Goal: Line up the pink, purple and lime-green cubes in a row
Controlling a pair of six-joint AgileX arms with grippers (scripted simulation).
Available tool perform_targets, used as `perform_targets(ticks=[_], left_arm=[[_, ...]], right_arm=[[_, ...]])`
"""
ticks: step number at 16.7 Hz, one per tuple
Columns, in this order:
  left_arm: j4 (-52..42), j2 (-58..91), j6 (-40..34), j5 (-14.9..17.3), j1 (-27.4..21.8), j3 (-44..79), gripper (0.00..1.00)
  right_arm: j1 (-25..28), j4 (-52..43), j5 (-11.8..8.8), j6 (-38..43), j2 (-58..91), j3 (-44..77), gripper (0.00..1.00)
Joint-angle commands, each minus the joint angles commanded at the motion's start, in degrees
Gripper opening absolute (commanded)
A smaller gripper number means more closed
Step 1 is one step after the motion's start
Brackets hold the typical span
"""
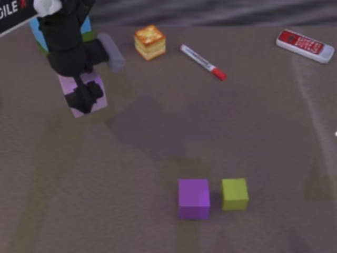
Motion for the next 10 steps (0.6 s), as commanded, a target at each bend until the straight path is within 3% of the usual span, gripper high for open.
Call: perform_targets(ticks=[10], left_arm=[[9.08, -24.36, 3.94, 0.11, -19.02, -35.51, 0.00]], right_arm=[[0.00, 0.00, 0.00, 0.00, 0.00, 0.00, 1.00]])
